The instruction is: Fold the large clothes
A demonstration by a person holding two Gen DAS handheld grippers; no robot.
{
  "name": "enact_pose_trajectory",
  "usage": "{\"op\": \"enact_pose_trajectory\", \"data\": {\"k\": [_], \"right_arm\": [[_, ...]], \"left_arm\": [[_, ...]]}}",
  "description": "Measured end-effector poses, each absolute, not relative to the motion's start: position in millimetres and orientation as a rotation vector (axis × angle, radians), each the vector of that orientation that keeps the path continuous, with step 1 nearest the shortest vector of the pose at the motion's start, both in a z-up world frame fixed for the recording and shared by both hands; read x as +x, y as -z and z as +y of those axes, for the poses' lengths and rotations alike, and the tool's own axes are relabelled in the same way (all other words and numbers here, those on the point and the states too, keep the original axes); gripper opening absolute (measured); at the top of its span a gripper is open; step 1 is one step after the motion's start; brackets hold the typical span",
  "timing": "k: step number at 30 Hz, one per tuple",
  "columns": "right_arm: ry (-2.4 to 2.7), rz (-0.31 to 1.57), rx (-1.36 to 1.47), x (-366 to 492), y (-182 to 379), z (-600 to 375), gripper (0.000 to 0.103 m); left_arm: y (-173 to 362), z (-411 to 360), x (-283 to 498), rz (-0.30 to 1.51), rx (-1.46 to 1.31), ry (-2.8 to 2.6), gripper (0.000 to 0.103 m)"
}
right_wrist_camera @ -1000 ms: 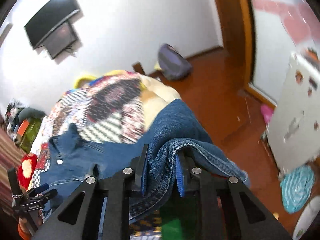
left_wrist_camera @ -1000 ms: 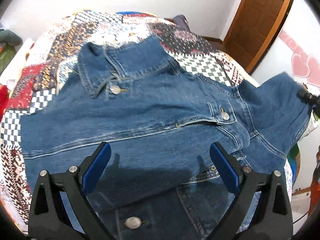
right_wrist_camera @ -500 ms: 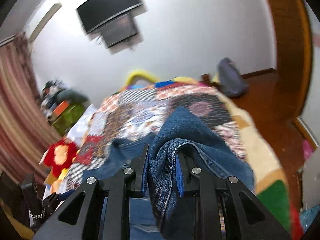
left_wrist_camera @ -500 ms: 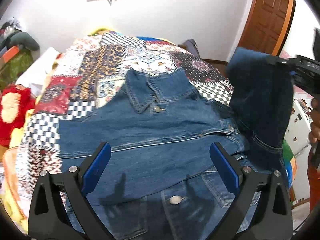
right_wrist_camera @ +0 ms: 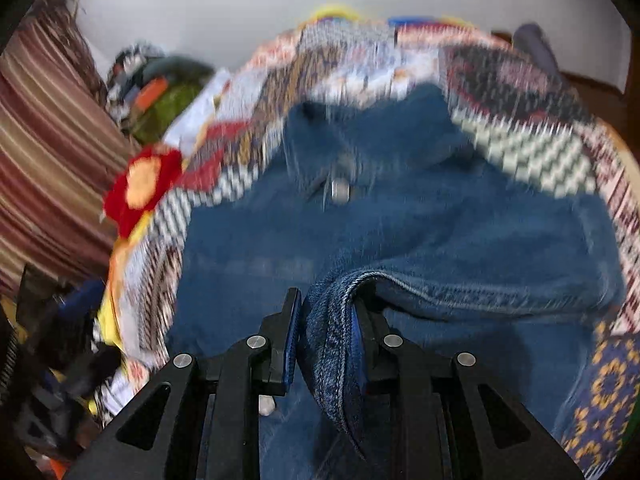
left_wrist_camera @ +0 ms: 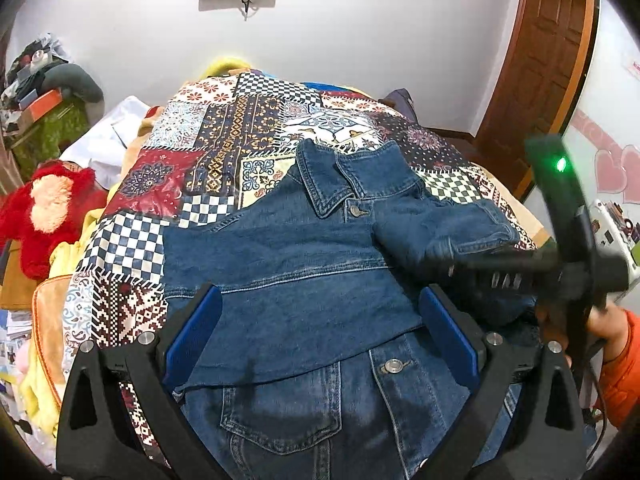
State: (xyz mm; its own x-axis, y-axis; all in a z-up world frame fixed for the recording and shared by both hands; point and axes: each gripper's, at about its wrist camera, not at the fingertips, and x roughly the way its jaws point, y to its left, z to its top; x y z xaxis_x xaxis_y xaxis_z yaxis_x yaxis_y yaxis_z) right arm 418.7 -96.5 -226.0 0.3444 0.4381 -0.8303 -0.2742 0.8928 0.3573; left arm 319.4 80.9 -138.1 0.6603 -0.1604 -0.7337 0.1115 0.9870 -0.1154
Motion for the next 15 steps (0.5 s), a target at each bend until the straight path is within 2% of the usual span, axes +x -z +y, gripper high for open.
{"op": "enact_pose_trajectory", "data": {"k": [8, 15], "right_arm": [[-0.453, 1.209, 0.087, 389, 254, -97, 0.02], [-0.498, 1.24, 0.126, 367, 236, -121, 0.02]], "left_arm": [[149, 73, 318, 0.87, -0.066, 0.168, 0.1], [148, 57, 323, 0.88, -0.027, 0.191, 0.1]]}}
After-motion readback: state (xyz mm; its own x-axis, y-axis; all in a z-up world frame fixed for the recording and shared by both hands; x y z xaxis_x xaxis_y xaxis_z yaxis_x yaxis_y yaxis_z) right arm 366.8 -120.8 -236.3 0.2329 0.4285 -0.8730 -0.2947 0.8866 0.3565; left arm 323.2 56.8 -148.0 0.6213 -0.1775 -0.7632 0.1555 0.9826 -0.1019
